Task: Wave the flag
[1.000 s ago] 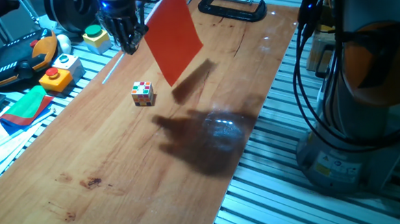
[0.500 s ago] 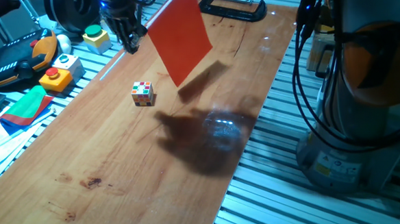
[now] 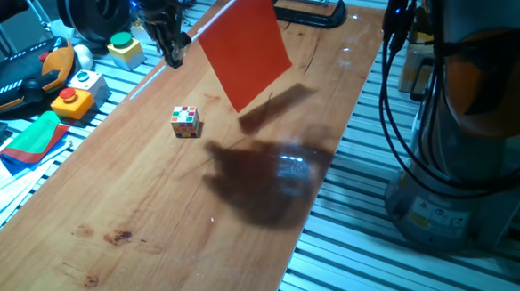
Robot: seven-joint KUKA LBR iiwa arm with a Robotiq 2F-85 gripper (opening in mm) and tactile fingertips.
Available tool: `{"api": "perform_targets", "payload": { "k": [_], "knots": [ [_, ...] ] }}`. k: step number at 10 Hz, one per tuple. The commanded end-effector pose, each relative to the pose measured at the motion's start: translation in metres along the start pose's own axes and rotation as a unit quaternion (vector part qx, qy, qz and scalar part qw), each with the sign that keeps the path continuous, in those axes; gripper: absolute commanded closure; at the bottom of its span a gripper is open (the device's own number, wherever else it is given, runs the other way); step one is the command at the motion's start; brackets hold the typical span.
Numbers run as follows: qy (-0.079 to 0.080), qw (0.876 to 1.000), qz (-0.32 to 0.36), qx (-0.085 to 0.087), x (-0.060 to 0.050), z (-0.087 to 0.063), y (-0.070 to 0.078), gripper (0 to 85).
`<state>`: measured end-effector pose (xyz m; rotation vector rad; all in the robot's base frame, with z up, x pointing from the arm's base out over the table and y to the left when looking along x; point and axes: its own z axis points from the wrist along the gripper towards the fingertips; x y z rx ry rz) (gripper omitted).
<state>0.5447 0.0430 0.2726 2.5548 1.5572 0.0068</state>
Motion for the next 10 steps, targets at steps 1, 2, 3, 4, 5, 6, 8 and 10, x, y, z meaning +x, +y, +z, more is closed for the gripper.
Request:
{"api": "perform_targets", "payload": {
  "k": [1,2,3,4,5,6,8,10],
  "knots": [
    [-0.015,0.994,0.109,0.007,-0.0013,0.0010,0.0007,84.3],
    [-0.019,0.995,0.098,0.016,-0.0023,0.0018,0.0010,84.3],
    [-0.027,0.996,0.071,0.043,-0.0025,0.0025,-0.0003,84.3],
    [-0.035,0.995,0.037,0.083,-0.0020,0.0031,-0.0018,84.3],
    [-0.046,0.993,0.013,0.110,-0.0020,0.0032,-0.0023,84.3],
    [-0.054,0.990,-0.011,0.133,-0.0024,0.0033,-0.0022,84.3],
    [-0.059,0.982,-0.055,0.172,-0.0028,0.0049,-0.0023,84.3],
    [-0.061,0.979,-0.073,0.181,-0.0036,0.0067,-0.0026,84.3]
  ]
}}
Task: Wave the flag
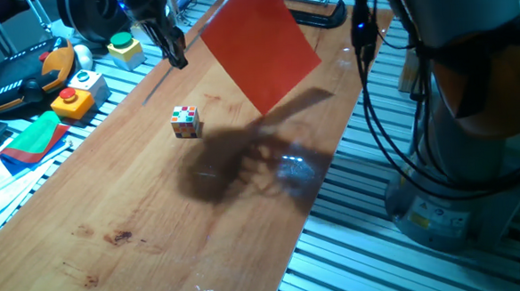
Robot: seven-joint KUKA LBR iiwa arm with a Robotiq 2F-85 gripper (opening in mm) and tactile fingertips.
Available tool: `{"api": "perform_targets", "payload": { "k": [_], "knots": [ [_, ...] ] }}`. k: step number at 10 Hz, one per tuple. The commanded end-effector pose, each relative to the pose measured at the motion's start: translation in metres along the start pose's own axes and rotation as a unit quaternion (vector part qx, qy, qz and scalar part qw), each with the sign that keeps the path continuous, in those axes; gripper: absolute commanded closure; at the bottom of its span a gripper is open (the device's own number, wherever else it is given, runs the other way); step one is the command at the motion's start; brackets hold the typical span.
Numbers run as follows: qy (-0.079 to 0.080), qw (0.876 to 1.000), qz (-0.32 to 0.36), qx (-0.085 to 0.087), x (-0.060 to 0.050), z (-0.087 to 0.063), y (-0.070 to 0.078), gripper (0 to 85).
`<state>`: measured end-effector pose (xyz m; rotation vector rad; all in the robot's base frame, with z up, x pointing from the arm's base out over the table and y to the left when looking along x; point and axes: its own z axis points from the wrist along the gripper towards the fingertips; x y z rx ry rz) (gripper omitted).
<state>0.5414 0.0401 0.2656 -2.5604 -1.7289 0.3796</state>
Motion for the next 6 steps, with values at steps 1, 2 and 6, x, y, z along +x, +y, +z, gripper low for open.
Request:
{"api": "perform_targets", "payload": {
  "k": [1,2,6],
  "knots": [
    [-0.008,0.998,-0.038,0.045,-0.0002,0.0011,0.0001,84.3],
    [-0.022,0.996,-0.069,0.046,-0.0006,0.0016,0.0001,84.3],
    [-0.041,0.984,-0.169,0.031,-0.0016,0.0010,-0.0006,84.3]
  ]
}}
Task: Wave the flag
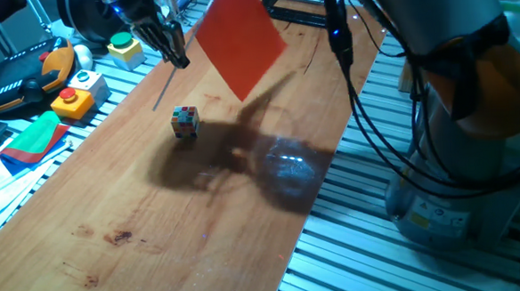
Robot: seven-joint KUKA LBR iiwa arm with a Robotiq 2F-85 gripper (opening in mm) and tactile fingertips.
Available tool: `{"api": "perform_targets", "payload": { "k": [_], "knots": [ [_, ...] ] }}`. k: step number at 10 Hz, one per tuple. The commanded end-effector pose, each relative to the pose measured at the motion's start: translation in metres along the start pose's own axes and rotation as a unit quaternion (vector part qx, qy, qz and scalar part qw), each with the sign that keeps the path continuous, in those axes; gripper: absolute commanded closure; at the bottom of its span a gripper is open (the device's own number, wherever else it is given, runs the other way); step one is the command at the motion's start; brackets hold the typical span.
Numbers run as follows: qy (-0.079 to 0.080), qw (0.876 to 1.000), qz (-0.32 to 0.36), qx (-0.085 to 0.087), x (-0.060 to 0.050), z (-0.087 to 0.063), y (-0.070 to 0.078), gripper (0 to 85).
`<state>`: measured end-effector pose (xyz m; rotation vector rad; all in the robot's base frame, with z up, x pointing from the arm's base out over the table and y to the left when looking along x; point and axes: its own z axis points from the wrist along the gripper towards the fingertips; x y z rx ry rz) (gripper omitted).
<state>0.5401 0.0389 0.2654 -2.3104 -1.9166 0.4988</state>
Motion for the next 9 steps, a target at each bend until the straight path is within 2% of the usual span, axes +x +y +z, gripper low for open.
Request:
{"api": "perform_targets", "payload": {
  "k": [1,2,3,5,6,7,8,9],
  "knots": [
    [-0.016,0.996,-0.082,-0.034,0.0002,0.0002,-0.0008,84.3],
    [-0.003,0.994,-0.093,-0.050,0.0007,0.0004,-0.0007,84.3],
    [-0.003,0.992,-0.112,-0.054,0.0012,0.0007,-0.0005,84.3],
    [-0.019,0.980,-0.184,-0.072,0.0009,-0.0001,-0.0020,84.3],
    [-0.029,0.970,-0.228,-0.082,0.0001,-0.0010,-0.0034,84.3],
    [-0.043,0.954,-0.282,-0.089,-0.0006,-0.0019,-0.0059,84.3],
    [-0.053,0.933,-0.343,-0.097,-0.0013,-0.0029,-0.0080,84.3],
    [-0.060,0.908,-0.402,-0.099,-0.0013,-0.0034,-0.0088,84.3]
  ]
}}
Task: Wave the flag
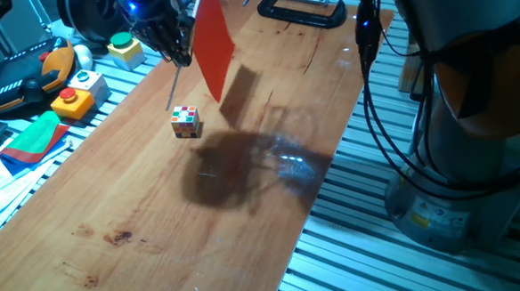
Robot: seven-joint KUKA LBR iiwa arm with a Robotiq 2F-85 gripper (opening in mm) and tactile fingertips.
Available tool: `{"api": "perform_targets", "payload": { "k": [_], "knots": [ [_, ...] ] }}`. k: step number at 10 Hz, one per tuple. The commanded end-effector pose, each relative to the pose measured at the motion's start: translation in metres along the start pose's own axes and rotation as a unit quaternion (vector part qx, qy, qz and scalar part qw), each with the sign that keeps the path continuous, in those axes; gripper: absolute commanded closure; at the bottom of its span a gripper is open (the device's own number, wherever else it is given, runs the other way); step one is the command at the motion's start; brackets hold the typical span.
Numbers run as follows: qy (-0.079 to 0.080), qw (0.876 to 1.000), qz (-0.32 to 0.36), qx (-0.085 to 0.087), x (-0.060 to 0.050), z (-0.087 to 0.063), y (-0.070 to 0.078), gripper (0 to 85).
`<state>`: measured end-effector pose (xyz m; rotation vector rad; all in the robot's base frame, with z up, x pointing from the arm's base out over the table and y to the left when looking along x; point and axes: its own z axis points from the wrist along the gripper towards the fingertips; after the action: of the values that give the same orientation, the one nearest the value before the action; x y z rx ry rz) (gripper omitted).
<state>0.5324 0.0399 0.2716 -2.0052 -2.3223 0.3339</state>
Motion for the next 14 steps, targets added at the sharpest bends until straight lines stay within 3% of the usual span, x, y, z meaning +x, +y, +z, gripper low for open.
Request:
{"api": "perform_targets", "payload": {
  "k": [1,3,5,14],
  "knots": [
    [-0.056,0.948,-0.311,-0.028,0.0005,0.0001,-0.0006,84.3],
    [-0.075,0.905,-0.417,-0.036,0.0007,-0.0002,-0.0014,84.3],
    [-0.067,0.886,-0.458,-0.036,0.0016,0.0003,-0.0012,84.3],
    [-0.061,0.882,-0.465,-0.044,0.0005,0.0025,0.0009,84.3]
  ]
}}
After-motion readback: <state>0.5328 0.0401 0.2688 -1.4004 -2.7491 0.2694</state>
